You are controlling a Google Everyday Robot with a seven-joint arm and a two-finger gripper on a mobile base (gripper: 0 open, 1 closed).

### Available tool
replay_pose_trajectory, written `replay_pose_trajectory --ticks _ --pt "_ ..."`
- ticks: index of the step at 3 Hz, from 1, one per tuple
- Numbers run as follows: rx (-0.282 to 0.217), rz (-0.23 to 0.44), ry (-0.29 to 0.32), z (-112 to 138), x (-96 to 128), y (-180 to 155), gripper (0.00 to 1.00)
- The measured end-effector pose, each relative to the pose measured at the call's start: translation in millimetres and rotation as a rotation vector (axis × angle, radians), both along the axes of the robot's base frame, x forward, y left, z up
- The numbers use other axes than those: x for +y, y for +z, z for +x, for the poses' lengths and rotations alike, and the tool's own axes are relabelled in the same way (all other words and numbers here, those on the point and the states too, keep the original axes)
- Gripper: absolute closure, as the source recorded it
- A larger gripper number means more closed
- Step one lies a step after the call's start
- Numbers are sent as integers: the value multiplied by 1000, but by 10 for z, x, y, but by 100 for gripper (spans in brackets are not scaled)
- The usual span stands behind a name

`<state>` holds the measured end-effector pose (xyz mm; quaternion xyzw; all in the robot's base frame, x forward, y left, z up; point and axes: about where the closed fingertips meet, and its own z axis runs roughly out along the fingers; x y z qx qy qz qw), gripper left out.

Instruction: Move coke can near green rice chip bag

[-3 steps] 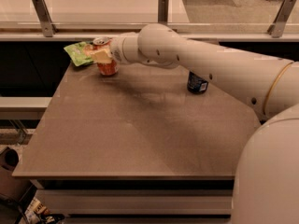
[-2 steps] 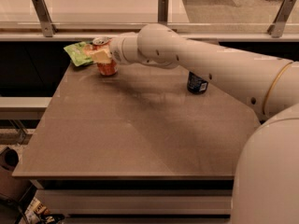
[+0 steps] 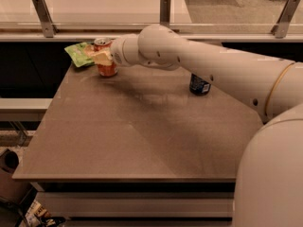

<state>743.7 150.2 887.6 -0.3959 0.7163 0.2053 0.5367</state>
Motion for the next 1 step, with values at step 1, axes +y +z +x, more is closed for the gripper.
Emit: replay_pose_trajectory --ticks 1 --pt "0 0 3 -6 18 0 0"
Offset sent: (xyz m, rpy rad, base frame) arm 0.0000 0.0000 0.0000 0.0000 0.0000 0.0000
